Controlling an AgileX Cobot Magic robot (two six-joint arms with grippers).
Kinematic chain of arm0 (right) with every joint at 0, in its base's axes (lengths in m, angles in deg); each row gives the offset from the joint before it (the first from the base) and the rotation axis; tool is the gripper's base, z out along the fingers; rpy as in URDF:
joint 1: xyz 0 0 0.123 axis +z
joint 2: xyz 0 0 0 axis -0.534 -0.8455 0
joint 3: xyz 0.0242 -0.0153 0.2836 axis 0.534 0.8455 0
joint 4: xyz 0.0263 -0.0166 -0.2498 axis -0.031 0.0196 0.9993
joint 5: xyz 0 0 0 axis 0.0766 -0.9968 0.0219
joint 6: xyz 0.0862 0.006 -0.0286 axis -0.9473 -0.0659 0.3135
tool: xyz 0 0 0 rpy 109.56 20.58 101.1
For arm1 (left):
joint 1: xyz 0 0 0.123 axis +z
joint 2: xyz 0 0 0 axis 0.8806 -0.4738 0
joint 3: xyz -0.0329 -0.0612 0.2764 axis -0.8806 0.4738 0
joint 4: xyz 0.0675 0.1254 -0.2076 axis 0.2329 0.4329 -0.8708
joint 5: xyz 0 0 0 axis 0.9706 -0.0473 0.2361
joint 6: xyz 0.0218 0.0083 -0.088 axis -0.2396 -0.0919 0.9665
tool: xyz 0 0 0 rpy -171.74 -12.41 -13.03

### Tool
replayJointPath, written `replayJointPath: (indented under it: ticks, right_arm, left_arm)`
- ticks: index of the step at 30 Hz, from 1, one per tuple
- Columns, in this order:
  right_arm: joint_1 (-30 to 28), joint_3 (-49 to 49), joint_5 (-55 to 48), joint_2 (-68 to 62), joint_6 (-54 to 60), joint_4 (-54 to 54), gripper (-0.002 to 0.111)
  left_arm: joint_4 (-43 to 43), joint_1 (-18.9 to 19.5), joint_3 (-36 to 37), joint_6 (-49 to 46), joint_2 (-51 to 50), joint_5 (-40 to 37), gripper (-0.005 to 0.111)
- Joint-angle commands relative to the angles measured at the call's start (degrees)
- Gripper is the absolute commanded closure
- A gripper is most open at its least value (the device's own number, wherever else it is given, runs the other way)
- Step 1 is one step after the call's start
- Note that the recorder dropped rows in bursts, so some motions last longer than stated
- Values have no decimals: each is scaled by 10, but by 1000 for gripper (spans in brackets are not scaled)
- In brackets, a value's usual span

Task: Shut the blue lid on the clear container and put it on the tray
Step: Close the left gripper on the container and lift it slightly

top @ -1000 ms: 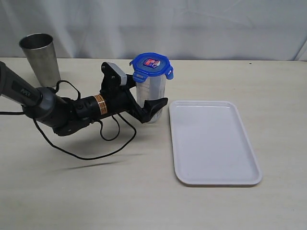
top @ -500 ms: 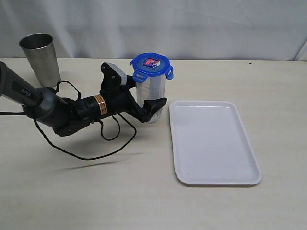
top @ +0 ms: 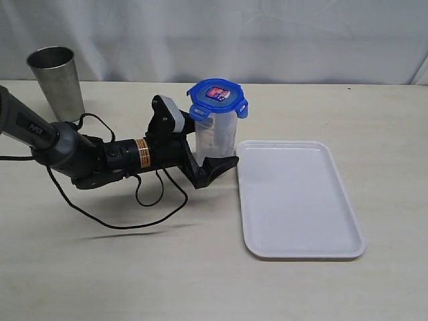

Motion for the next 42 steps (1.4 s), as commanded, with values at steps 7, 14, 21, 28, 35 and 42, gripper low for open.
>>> replayJointPath:
  ticks: [7,14,21,28,35,42]
  right_arm:
    - [-2,1,6,3,1,-1,104]
    - [-2,1,6,3,1,-1,104]
    - [-2,1,6,3,1,-1,104]
    - [-2,1,6,3,1,-1,104]
    - [-2,1,6,3,1,-1,104]
    - [-2,1,6,3,1,-1,104]
  left_arm:
    - [9,-1,-5,3,0,11,2]
    - [-39,-1,-5,3,0,37,2]
    - [-67,-1,-5,3,0,80,2]
    - [-66,-2,-5,3,0,67,2]
    - [-76,-21,-5,3,0,34,2]
    - [-144,-36,-5,-3,0,15,2]
